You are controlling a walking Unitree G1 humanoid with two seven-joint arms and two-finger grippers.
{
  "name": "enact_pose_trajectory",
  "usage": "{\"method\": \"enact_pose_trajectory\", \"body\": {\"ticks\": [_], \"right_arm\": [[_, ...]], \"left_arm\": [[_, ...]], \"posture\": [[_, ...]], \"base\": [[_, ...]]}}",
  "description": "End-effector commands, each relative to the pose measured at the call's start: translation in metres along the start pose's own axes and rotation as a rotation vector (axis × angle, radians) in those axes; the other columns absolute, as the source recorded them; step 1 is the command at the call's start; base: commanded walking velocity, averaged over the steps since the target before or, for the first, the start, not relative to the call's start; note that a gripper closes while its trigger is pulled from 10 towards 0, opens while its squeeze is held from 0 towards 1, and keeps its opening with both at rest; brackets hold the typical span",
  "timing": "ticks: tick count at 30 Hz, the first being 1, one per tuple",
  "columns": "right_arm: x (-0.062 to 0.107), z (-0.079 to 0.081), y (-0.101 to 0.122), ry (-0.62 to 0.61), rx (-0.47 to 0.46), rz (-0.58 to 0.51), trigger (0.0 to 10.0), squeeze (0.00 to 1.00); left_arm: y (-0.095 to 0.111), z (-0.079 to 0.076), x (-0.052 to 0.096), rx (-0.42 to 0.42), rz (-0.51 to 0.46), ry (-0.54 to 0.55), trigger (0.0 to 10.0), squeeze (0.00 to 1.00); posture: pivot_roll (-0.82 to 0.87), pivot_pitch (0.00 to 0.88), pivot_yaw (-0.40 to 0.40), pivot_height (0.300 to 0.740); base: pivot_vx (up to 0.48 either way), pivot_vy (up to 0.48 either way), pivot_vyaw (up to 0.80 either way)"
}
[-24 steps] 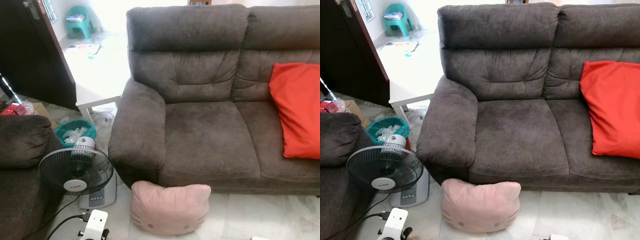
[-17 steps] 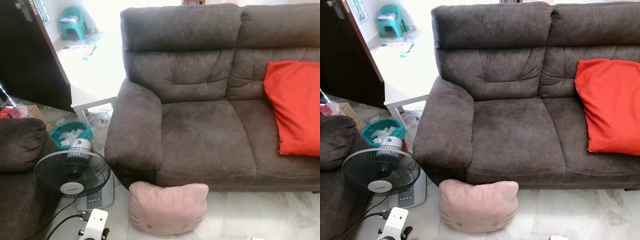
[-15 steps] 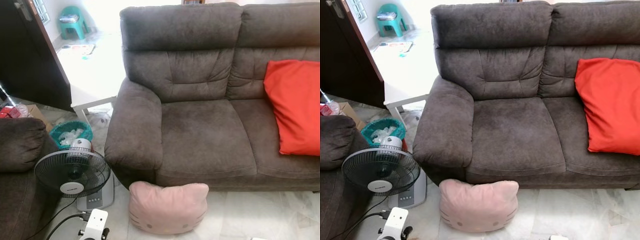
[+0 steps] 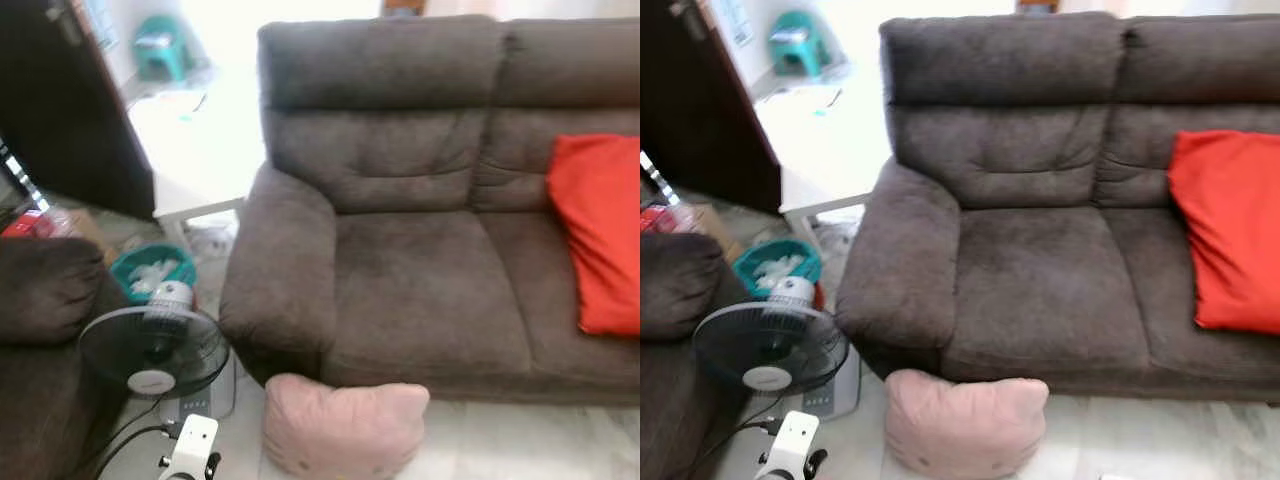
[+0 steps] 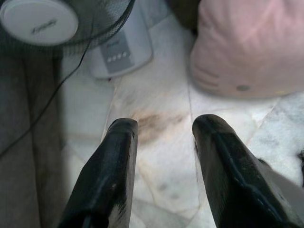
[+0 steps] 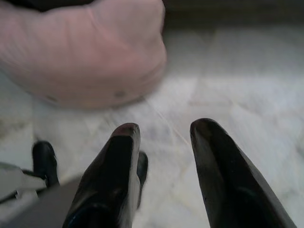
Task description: Move the pillow to the sofa from floor
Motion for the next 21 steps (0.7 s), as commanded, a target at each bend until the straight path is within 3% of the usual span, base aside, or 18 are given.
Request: {"method": "enact_pose_trajectory", "body": {"ticks": [1,11,21], "right_arm": [[0.0015,-0.0011,-0.0039,-0.001,-0.004,0.012,10.0,0.00],[0.0016,-0.0012,-0.0046,-0.006,-0.016,0.014,10.0,0.00],[0.0016,-0.0010,-0.0047,-0.007,-0.021,0.014,10.0,0.00]], "left_arm": [[-0.0004,0.0012,-0.0002,-0.009,0.008,0.003,10.0,0.00],[-0.0003,0.0012,-0.0002,-0.012,0.007,0.000,10.0,0.00],[0.0005,0.0014,-0.0002,-0.017,0.001,-0.001,10.0,0.00]], "posture": [[-0.02,0.000,0.015,0.740],[-0.02,0.000,0.016,0.740],[-0.02,0.000,0.018,0.740]], "base": [[0.300,0.000,0.00],[0.297,0.000,0.00],[0.000,0.000,0.00]]}}
Point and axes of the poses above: a point about 5 cm out from each wrist's last joint towards the gripper, its own x axis pointing back from the gripper into the wrist, its own y axis along the axis of the wrist's last joint, z = x × y, the point moved 2 cm from there along -x, pointing out of the wrist towards the gripper, and after that the axes turned 4 degrees about x, right-handed, at the moved point
